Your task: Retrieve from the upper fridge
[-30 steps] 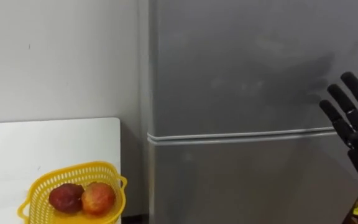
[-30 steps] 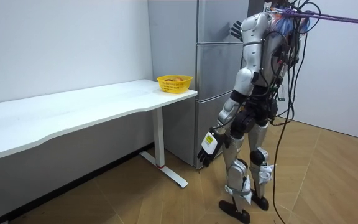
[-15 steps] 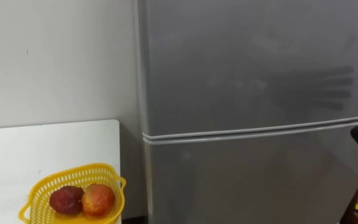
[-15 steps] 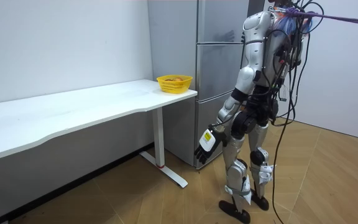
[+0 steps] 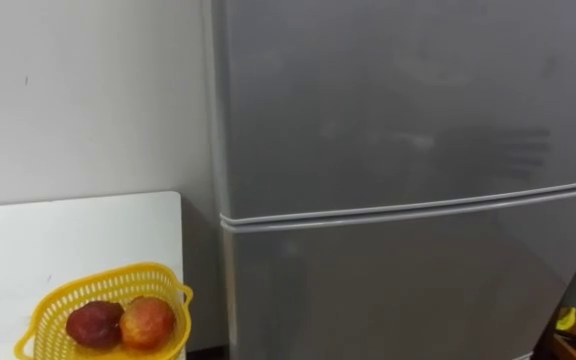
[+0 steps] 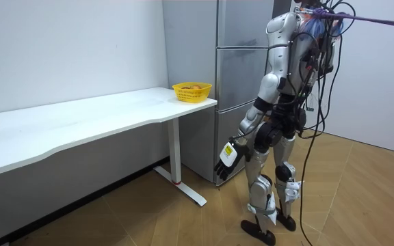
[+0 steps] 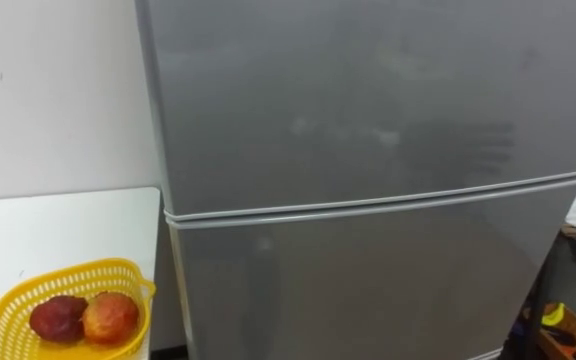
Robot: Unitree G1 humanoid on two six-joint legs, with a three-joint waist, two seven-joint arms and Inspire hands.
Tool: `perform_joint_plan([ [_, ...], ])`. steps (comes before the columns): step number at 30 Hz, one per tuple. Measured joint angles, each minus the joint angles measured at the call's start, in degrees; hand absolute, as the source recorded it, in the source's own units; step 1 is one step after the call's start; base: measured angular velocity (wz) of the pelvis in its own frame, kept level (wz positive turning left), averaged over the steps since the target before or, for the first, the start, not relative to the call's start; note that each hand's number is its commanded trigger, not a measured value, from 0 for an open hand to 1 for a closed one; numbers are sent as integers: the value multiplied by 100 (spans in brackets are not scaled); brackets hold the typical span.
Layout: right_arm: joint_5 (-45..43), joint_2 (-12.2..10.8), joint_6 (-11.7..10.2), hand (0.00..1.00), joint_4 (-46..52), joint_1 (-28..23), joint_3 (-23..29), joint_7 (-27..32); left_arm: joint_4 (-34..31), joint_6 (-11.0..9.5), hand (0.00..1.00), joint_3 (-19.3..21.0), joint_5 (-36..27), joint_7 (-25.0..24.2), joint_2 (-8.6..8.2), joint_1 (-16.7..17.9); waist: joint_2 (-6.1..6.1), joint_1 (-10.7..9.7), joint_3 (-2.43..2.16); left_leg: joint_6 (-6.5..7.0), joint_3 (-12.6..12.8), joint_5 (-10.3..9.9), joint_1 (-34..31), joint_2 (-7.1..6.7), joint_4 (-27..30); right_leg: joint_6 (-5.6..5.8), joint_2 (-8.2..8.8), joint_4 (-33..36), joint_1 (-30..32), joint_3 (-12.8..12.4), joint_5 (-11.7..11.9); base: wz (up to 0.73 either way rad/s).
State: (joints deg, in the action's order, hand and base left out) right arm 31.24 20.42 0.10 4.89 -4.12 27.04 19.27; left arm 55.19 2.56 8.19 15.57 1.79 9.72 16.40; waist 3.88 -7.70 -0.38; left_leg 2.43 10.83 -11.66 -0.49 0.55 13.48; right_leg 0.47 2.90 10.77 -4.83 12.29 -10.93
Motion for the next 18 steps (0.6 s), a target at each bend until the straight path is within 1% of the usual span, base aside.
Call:
perform_joint_plan([
  [2, -575, 0, 0, 0, 7, 0, 45, 381, 16, 6, 0, -1, 3, 4, -1, 19, -9, -6, -5, 0, -4, 0, -5, 0, -4, 0, 1, 0, 10, 6, 0, 0],
  [4, -960, 0, -1, 0, 9, -5, 121, 641, 11, 28, 0, 6, 34, -3, 0, 36, -19, 0, -13, -2, -2, 1, -4, 0, -10, 0, -1, 0, 19, -4, 0, 0],
  [6, -1635, -1, -3, 0, 14, -35, 156, 865, 5, 72, 0, 13, 32, -19, -1, 72, -23, -5, -17, -3, 12, 3, 5, 1, -18, 0, 0, 1, 23, -10, 0, -2],
  [8, -2579, -12, -4, 0, 8, -45, 164, 1069, 6, 128, 0, 11, 33, -25, -20, 68, -27, -4, -20, -6, 21, 7, 12, 0, -42, 0, 1, 6, 32, -15, 0, -4],
  [9, -2794, -14, -4, 0, 3, -44, 165, 1092, 6, 129, 0, 10, 33, -26, -24, 67, -51, -4, -34, -6, 22, 9, 14, -2, -48, 0, 1, 4, 31, -17, 0, 0],
  [11, -3372, -35, -30, 0, -137, -90, 151, 1146, 5, 130, 0, 9, 28, -23, -23, 72, -1, 10, -8, -11, 21, 23, 68, -5, -80, 0, -1, -4, -2, -10, 0, 0],
  [12, -3421, -35, -30, 0, -200, -112, 128, 1139, 5, 130, 0, 4, 27, -23, -23, 60, -9, 18, -12, -13, 21, 24, 78, -2, -83, 0, -2, -4, -3, -8, 0, 0],
  [15, -3580, -49, 39, 0, -474, -186, -45, 1009, 1, 140, 0, -40, 33, -36, -25, 44, -12, 44, -8, -13, 28, 22, 97, -1, -87, 0, 0, 0, -3, -18, 0, -1],
  [17, -3907, -60, 142, 0, -868, -238, -244, 807, 0, 253, 0, -39, 33, -120, -12, 1, -8, 78, -8, -14, 87, 23, 121, 9, -93, 0, -8, 11, -3, -84, 0, -10],
  [18, -3975, -61, 188, 0, -923, -287, -299, 736, 0, 264, 0, -44, 33, -141, -13, -5, -7, 99, -8, -14, 102, 23, 119, 11, -94, -1, -9, 12, -4, -92, 0, -11],
])
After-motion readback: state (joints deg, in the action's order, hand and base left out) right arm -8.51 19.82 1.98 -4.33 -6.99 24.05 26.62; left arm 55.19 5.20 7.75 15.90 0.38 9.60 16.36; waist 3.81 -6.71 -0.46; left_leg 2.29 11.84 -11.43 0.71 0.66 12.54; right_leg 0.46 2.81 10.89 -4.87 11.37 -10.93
